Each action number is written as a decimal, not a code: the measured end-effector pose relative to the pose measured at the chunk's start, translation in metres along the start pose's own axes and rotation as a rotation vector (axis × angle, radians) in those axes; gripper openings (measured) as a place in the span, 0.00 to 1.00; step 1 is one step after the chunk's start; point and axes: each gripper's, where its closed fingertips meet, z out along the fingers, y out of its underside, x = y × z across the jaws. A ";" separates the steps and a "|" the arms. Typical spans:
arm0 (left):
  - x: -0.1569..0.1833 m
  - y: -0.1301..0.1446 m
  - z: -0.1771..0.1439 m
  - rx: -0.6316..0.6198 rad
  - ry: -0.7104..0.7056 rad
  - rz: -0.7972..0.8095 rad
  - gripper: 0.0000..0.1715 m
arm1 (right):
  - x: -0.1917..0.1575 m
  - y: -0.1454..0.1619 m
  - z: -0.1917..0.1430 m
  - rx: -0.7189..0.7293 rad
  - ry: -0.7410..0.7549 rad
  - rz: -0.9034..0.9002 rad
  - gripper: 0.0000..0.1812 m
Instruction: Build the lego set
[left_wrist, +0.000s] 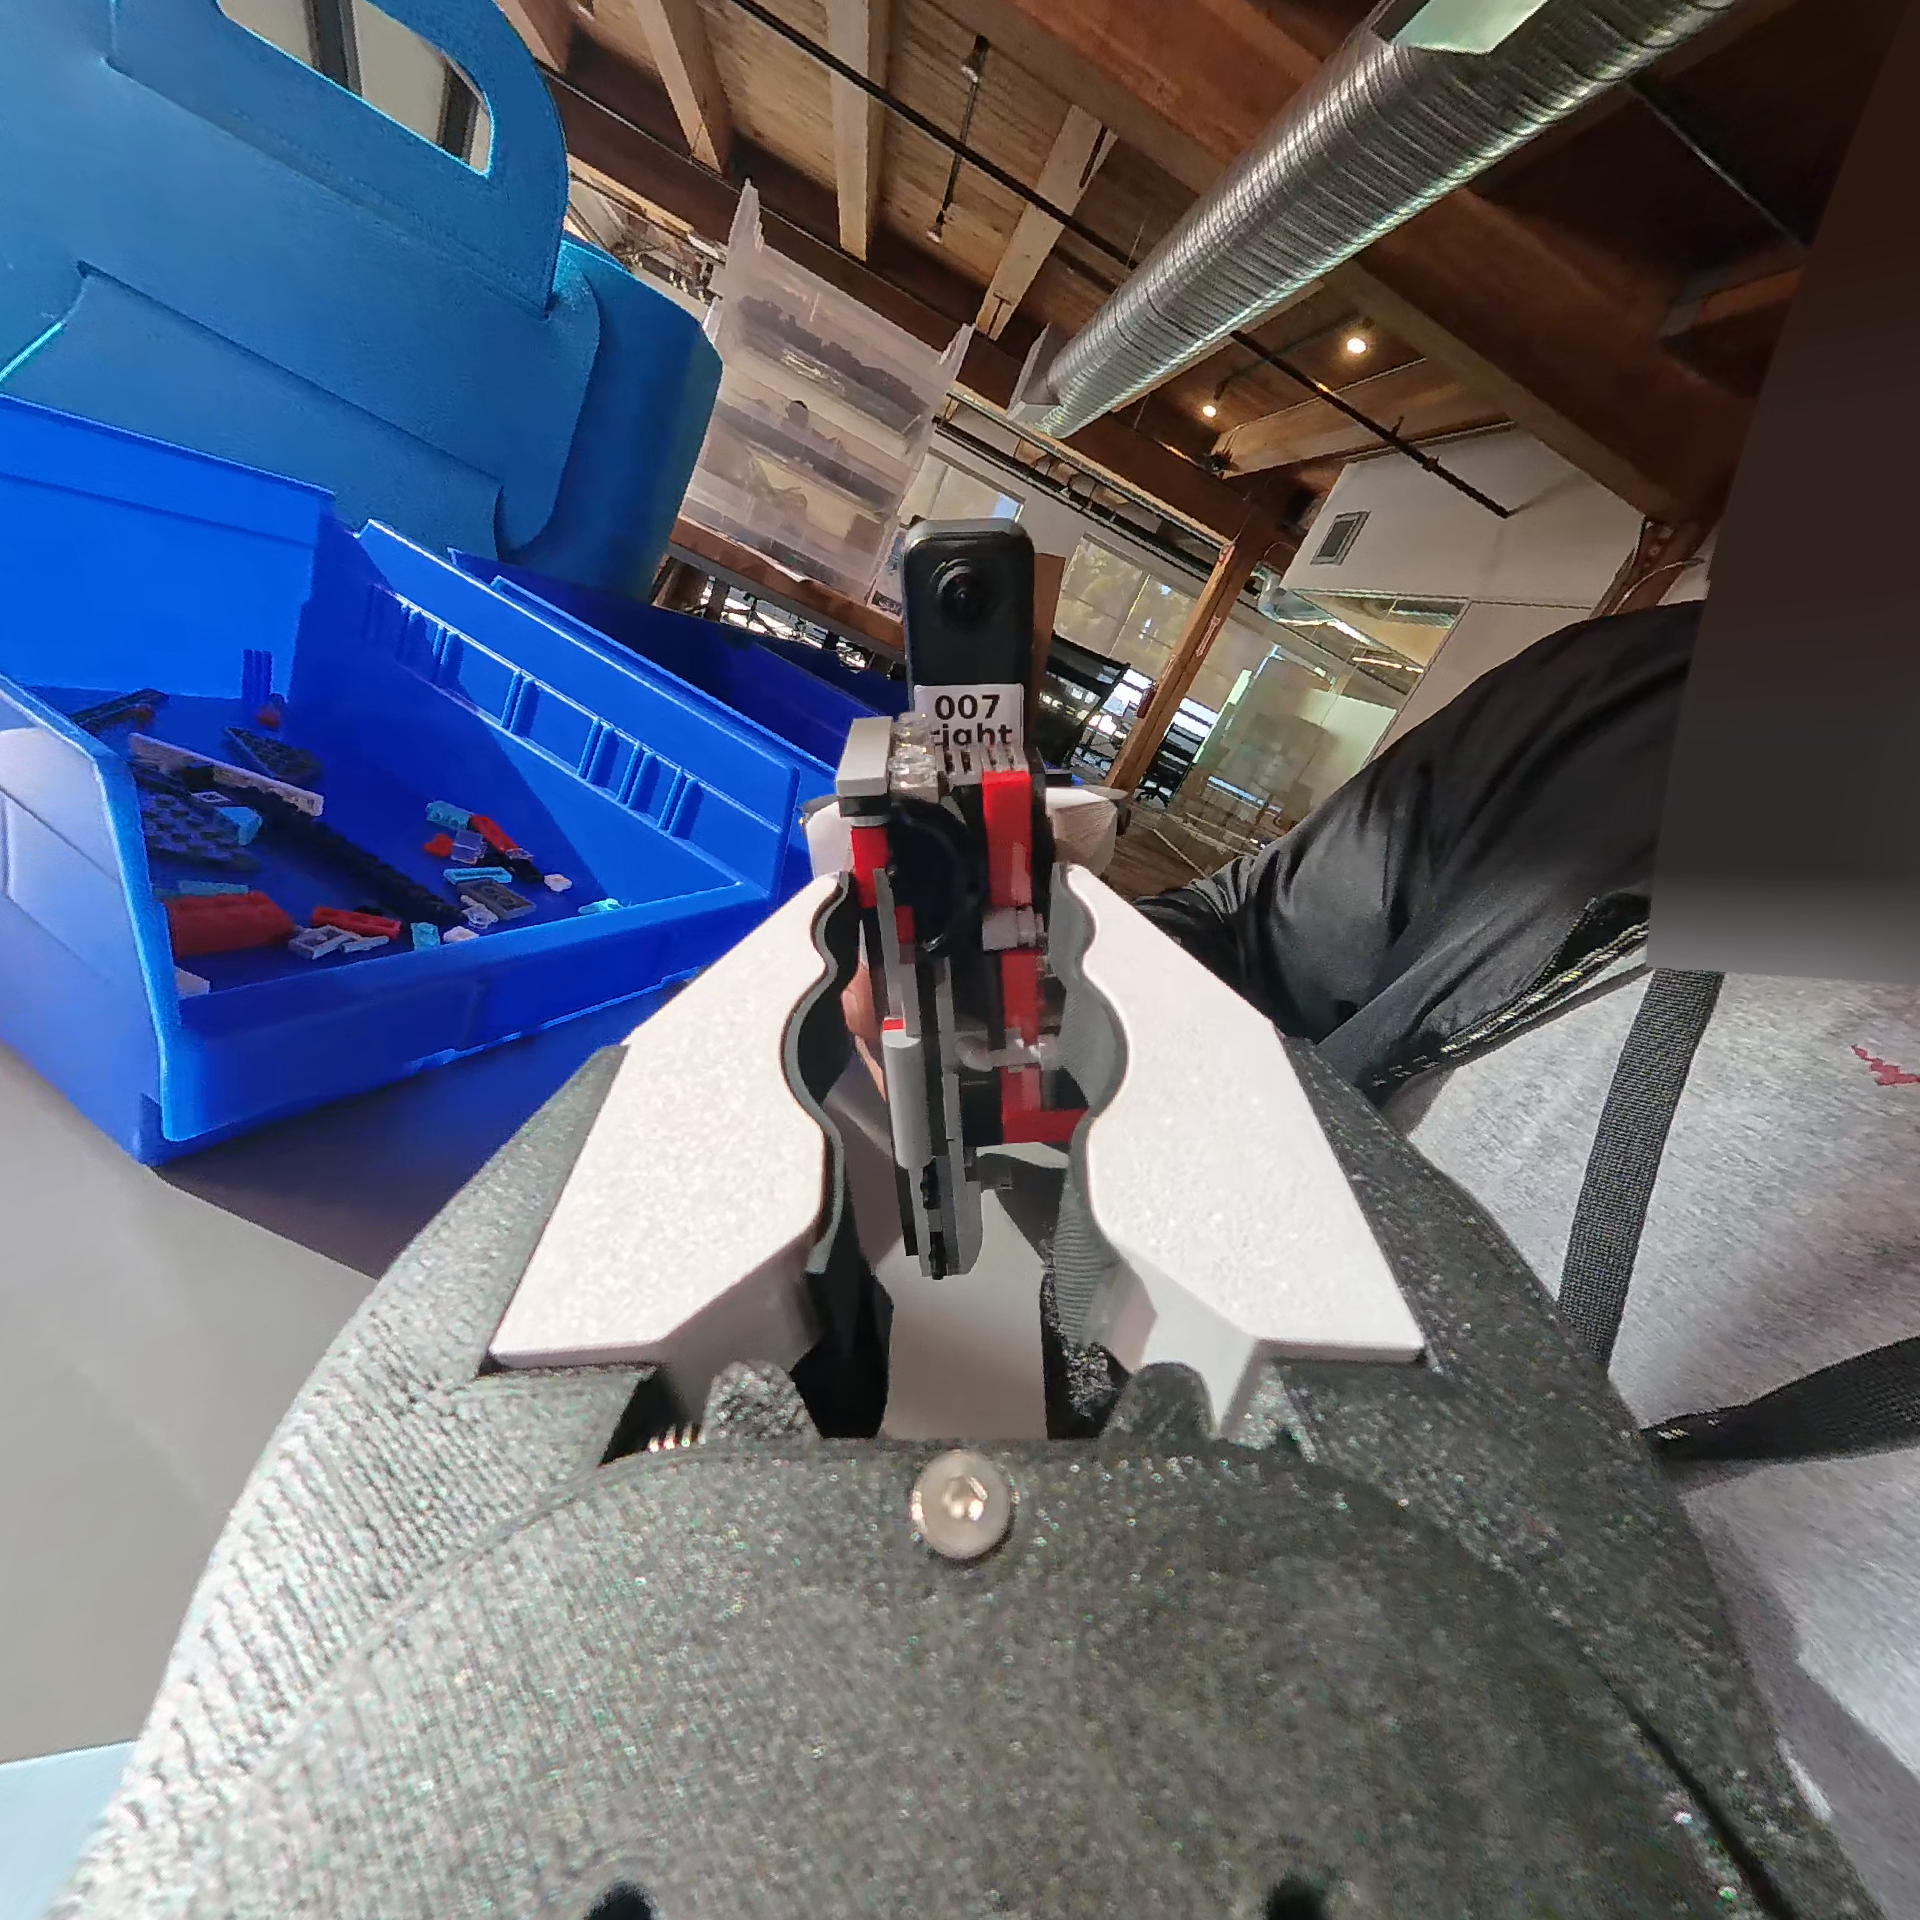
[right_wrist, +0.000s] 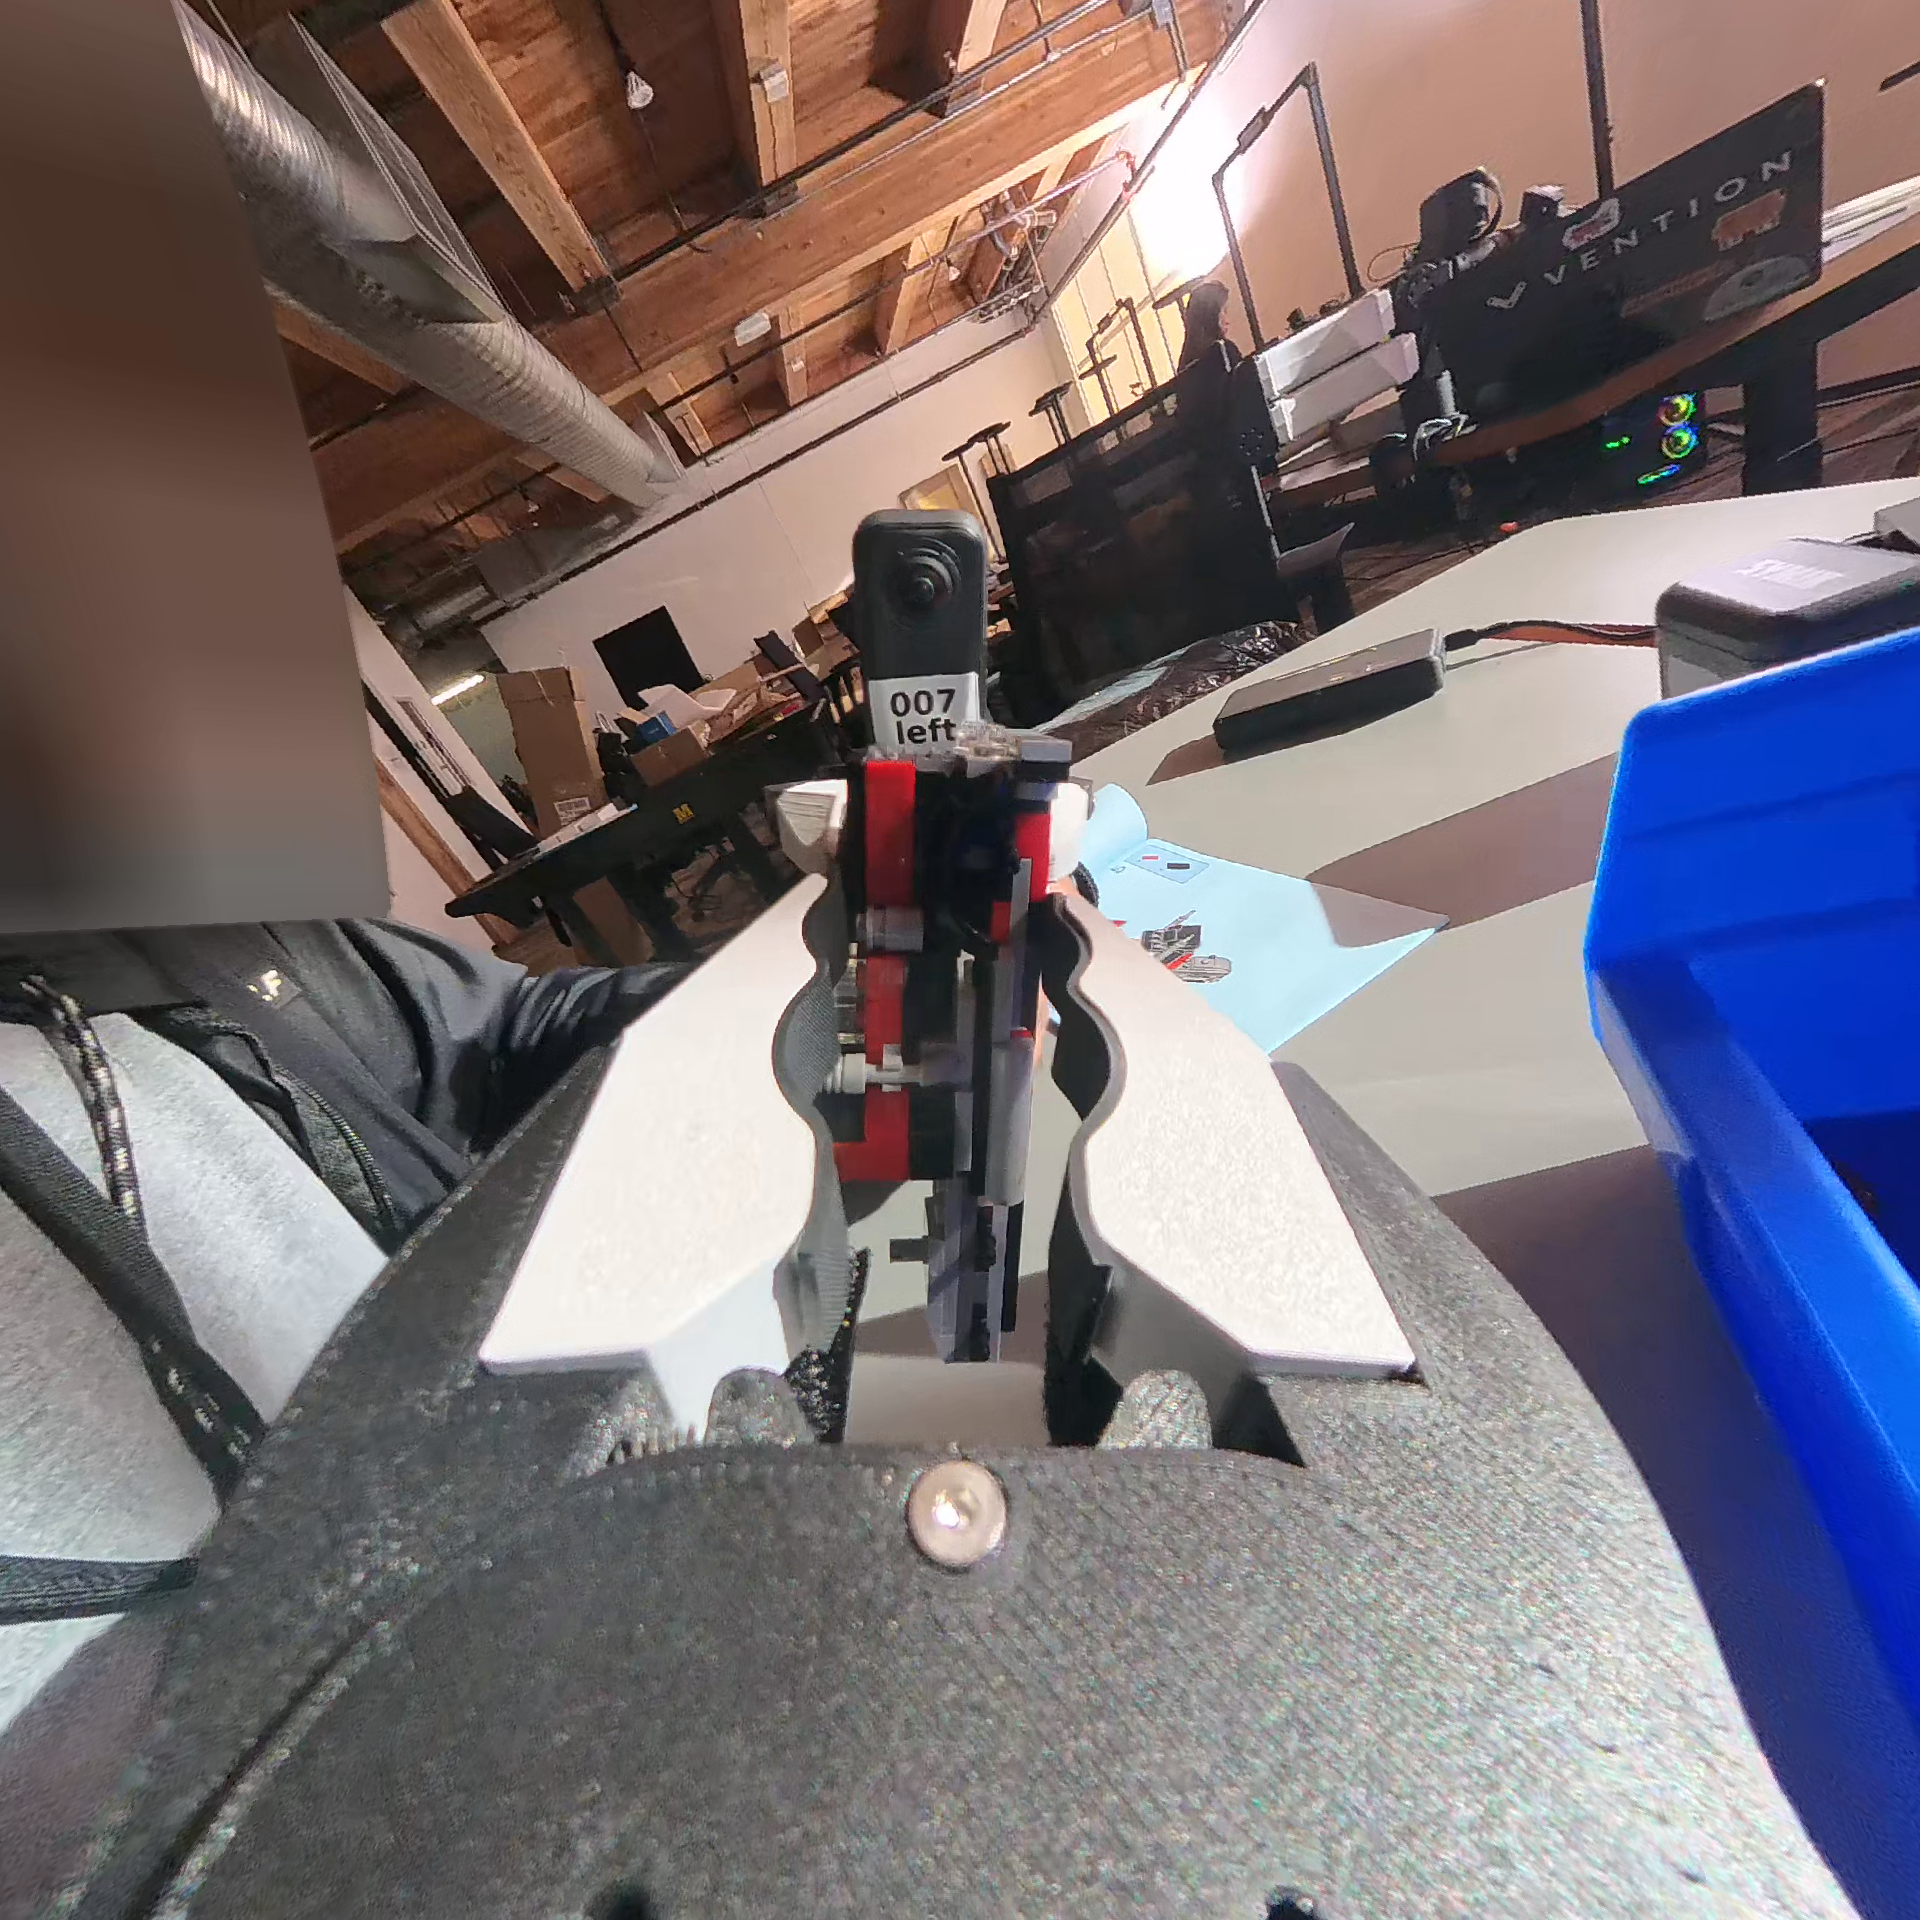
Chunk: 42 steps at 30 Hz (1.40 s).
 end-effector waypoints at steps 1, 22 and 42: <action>0.000 0.000 0.000 -0.001 0.003 0.004 0.21 | 0.000 0.001 0.000 -0.005 0.002 -0.010 0.21; 0.001 0.004 0.000 -0.040 -0.003 0.006 0.21 | 0.000 0.000 0.000 0.027 -0.007 0.035 0.21; 0.007 -0.002 -0.005 -0.022 0.050 -0.026 0.31 | -0.001 0.002 0.001 -0.011 0.066 -0.154 0.21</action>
